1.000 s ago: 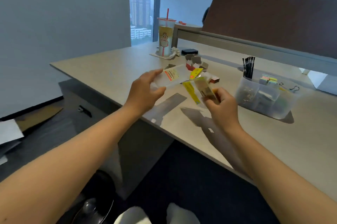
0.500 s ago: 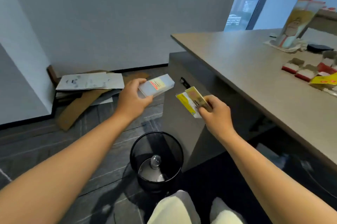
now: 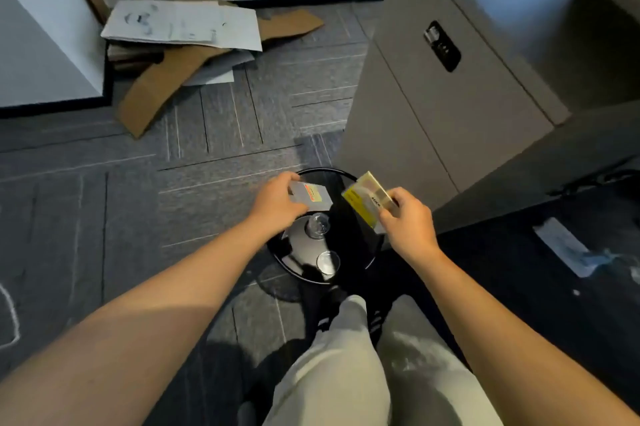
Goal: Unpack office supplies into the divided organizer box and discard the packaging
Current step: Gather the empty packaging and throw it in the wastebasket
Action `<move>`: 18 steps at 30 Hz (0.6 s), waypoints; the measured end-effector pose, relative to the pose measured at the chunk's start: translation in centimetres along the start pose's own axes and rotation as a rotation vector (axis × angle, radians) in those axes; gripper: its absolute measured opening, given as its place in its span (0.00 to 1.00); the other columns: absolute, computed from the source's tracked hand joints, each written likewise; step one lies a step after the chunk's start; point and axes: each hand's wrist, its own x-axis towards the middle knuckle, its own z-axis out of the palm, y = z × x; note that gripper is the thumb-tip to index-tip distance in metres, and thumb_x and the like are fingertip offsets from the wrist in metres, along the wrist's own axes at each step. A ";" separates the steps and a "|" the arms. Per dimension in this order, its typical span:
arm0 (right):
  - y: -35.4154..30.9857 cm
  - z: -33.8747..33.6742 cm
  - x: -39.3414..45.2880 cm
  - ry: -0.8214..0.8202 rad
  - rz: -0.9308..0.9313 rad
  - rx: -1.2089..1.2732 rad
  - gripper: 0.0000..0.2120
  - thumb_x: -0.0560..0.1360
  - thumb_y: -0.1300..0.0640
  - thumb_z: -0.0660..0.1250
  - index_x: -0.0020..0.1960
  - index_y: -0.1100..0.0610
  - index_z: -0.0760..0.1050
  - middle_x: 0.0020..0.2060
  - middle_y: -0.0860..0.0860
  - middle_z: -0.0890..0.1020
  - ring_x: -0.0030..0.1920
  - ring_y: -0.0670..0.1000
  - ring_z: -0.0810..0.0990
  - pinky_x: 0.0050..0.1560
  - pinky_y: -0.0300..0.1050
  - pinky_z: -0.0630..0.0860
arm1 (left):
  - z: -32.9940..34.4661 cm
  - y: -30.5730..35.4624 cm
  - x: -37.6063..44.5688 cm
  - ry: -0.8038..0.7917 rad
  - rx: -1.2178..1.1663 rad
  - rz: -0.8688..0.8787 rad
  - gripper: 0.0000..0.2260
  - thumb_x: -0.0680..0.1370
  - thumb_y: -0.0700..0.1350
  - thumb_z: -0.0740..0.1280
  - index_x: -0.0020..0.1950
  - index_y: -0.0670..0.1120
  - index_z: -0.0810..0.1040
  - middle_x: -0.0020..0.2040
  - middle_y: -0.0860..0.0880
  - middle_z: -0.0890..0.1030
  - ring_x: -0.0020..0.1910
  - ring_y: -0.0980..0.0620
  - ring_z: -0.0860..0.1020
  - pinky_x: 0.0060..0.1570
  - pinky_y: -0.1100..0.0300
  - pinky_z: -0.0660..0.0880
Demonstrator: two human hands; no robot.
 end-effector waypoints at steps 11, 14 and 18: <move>2.6 5.5 4.3 -0.331 -0.008 -0.266 0.21 0.76 0.59 0.59 0.68 0.59 0.64 0.68 0.57 0.67 0.67 0.57 0.67 0.64 0.48 0.66 | 1.9 -2.2 4.1 -0.149 0.332 0.074 0.20 0.75 0.43 0.64 0.66 0.40 0.68 0.67 0.40 0.69 0.66 0.43 0.67 0.62 0.57 0.63; 2.1 4.8 4.0 -0.317 -0.034 -0.296 0.20 0.76 0.59 0.59 0.67 0.60 0.65 0.67 0.57 0.68 0.66 0.57 0.68 0.63 0.49 0.67 | 1.2 -2.3 3.8 -0.150 0.403 0.112 0.19 0.75 0.43 0.63 0.65 0.40 0.68 0.66 0.40 0.71 0.65 0.43 0.68 0.62 0.55 0.65; 0.3 2.5 3.1 -0.273 -0.104 -0.357 0.19 0.76 0.59 0.59 0.66 0.60 0.66 0.66 0.57 0.69 0.65 0.57 0.68 0.63 0.50 0.67 | -0.5 -0.5 2.8 -0.134 0.509 0.195 0.18 0.75 0.44 0.63 0.64 0.41 0.70 0.64 0.39 0.72 0.63 0.41 0.69 0.61 0.52 0.68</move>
